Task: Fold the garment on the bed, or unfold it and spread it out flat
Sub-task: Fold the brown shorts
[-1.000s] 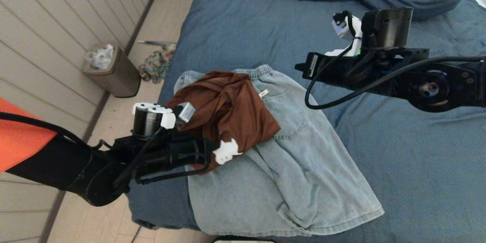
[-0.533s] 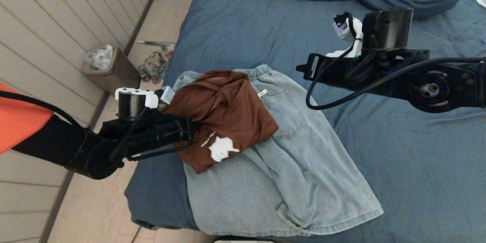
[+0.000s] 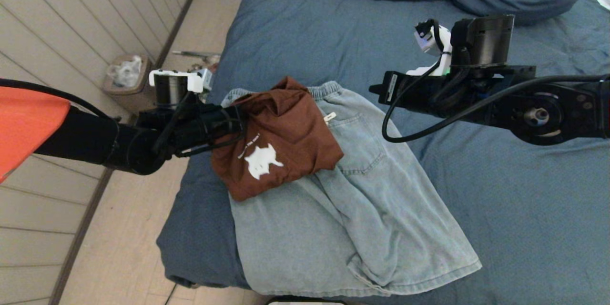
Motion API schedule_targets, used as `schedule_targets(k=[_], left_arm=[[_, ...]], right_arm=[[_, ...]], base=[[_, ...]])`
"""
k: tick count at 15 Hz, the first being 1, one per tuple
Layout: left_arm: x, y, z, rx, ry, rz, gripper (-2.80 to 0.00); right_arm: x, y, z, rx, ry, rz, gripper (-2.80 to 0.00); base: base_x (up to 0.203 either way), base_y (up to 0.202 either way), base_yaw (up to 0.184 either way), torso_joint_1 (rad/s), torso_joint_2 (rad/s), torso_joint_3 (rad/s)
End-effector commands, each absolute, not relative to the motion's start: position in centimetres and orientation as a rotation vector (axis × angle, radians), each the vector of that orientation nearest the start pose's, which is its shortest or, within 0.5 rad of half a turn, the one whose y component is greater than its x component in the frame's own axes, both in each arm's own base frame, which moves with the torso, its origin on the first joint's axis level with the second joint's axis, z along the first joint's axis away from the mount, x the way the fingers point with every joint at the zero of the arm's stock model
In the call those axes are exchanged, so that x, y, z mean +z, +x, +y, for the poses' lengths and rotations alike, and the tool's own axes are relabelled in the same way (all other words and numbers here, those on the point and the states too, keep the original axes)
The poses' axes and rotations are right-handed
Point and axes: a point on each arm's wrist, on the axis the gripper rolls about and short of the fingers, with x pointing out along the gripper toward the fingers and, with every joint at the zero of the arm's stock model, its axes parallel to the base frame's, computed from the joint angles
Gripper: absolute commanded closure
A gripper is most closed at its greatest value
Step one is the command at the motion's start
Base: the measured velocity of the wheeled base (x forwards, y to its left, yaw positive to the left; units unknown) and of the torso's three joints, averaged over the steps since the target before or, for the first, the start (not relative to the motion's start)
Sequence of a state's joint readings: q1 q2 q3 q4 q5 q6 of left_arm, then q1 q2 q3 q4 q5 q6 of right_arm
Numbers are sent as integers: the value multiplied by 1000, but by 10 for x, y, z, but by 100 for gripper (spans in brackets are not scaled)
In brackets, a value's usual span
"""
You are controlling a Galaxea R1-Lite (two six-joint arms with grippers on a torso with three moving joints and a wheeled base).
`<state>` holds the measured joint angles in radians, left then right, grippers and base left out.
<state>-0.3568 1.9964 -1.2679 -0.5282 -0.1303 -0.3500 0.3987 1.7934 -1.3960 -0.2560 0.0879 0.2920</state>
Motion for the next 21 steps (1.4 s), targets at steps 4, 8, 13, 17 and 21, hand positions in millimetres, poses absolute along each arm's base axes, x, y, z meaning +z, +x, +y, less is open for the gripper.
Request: schedule_targets(k=[4, 8, 13, 17, 21], left_arm=[[244, 371, -134, -448, -336, 169, 0], [247, 367, -133, -451, -337, 172, 0], [232, 313, -126, -477, -329, 278, 0], [213, 256, -122, -566, -338, 383, 0], [200, 226, -132, -704, -328, 466, 0]], right_arm=[[274, 332, 144, 464, 261, 228, 0], [274, 331, 146, 468, 261, 230, 0], [258, 317, 180, 562, 244, 302, 0], [228, 312, 235, 668, 201, 390, 0], [229, 323, 270, 719, 176, 411, 0]], base=[[0, 0, 0, 0, 0, 0], [0, 0, 0, 0, 0, 0], [0, 0, 0, 0, 0, 0], [0, 0, 0, 0, 0, 0], [0, 0, 0, 0, 0, 0]])
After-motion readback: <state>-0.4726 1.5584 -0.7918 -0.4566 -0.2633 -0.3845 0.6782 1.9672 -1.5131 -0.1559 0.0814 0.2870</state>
